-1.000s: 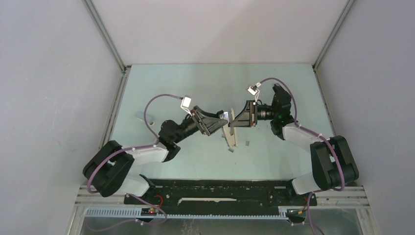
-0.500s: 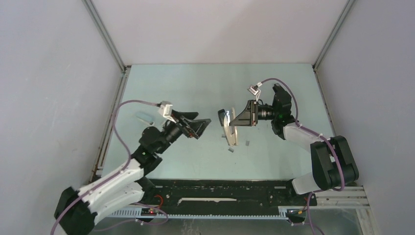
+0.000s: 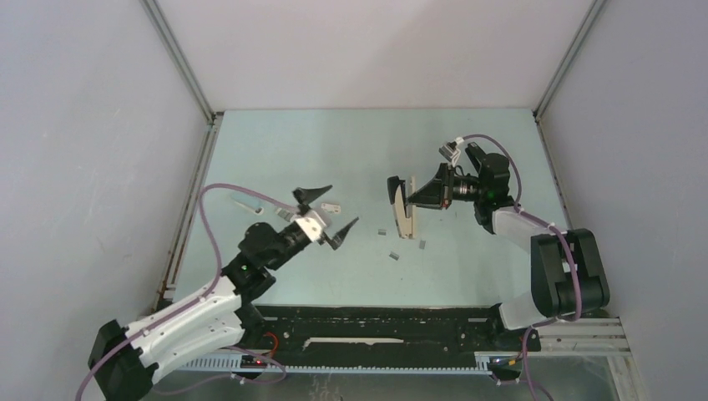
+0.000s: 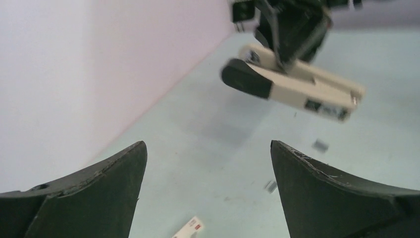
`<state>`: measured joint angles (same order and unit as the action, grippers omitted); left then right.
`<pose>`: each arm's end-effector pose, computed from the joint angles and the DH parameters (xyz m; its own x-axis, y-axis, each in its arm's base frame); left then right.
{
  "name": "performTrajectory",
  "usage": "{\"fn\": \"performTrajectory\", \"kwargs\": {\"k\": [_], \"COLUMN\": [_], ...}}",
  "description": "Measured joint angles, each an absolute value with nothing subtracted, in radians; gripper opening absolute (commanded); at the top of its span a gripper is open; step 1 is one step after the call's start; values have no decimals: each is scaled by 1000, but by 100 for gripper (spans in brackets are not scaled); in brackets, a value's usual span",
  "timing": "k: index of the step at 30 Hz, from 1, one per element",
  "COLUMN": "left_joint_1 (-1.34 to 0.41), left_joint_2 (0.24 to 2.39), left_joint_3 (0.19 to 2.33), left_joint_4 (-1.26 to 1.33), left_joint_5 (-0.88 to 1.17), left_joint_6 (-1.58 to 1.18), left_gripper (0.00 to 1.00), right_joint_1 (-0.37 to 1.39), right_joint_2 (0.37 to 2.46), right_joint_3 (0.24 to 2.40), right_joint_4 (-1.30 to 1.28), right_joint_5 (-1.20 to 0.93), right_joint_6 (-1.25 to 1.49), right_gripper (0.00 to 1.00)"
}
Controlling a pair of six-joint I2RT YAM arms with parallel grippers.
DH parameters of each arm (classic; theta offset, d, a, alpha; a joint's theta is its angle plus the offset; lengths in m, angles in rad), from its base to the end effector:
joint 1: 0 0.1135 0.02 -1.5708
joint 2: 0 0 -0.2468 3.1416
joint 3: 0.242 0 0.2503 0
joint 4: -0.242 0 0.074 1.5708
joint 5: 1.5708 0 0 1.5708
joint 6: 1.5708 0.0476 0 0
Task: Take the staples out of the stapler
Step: Unload the staple at the center of the board.
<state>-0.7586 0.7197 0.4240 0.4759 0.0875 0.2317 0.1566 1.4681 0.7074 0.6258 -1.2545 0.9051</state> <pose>0.1451 -0.1432 0.2845 0.2983 0.0325 -0.9539 0.6978 0.6744 0.2412 0.2893 0.0915 0.2230 -0.8518 0.1132 -0.5115 -0.5000 0.1155 0.8583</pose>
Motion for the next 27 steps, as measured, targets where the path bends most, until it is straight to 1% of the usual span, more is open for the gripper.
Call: {"fn": "performTrajectory", "kwargs": {"k": [3, 6, 12, 17, 27], "left_joint_1": [-825, -868, -931, -972, -1037], "left_joint_2": [802, 868, 957, 962, 1004], "left_joint_3": [425, 443, 531, 547, 547], "left_joint_4": [446, 377, 276, 267, 210], "left_joint_5": [110, 109, 54, 25, 22], "left_joint_6": [486, 689, 1005, 1133, 1168], "left_gripper": [100, 100, 100, 99, 89], "right_joint_1": [141, 142, 201, 257, 319], "right_joint_2": [1497, 1500, 1488, 1491, 1564], "right_joint_3": [707, 709, 786, 801, 802], "right_joint_4": [622, 562, 196, 111, 159], "right_joint_5": [-1285, -1314, -1321, -1342, -1384], "right_joint_6": [941, 930, 720, 695, 898], "right_gripper": [0, 0, 0, 0, 0]}}
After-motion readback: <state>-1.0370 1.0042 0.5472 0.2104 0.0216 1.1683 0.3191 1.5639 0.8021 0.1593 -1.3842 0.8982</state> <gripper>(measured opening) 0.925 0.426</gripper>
